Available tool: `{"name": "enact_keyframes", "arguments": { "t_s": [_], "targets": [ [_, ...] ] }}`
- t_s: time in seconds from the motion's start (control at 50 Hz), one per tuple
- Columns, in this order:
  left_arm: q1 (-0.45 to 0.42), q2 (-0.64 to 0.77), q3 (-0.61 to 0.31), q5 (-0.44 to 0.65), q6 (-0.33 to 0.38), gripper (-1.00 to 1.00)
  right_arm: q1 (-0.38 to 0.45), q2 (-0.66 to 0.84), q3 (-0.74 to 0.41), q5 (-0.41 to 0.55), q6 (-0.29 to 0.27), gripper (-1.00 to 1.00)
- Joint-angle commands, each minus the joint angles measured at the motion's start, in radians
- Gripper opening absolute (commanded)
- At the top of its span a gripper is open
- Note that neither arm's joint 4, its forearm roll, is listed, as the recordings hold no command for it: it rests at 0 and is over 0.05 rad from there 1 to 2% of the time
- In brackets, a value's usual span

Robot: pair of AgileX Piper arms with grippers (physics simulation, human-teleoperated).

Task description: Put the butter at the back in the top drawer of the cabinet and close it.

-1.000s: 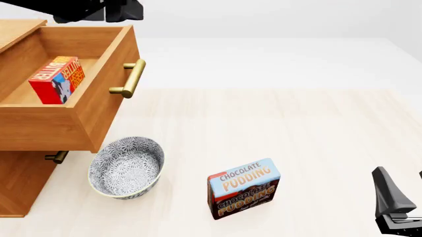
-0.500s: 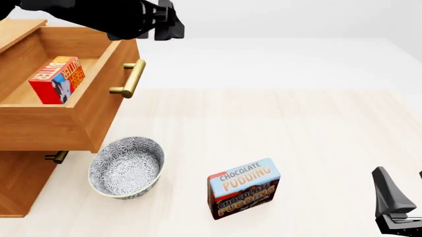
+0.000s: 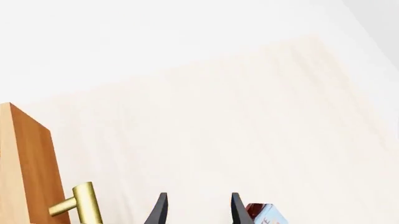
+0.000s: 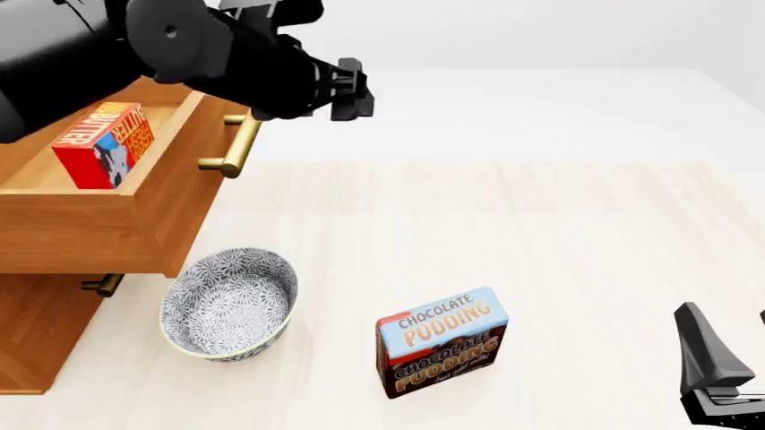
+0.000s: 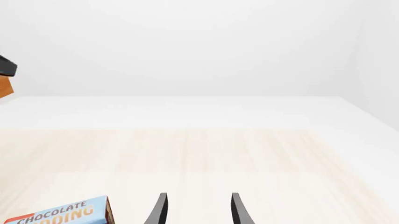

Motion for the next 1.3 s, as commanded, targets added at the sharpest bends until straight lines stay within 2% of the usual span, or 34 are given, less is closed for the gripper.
{"name": "enact_keyframes", "arguments": {
  "t_s": [0.02, 0.6, 1.3],
  "targets": [
    [-0.015, 0.045, 0.037, -0.043, -0.028, 1.0, 0.0, 0.0, 0.0, 0.0, 0.0, 1.0],
    [0.003, 0.063, 0.078, -0.073, -0.042, 1.0, 0.0, 0.0, 0.0, 0.0, 0.0, 1.0],
    [0.016, 0.062, 0.083, -0.073, -0.039, 1.0, 0.0, 0.0, 0.0, 0.0, 0.0, 1.0]
  ]
}}
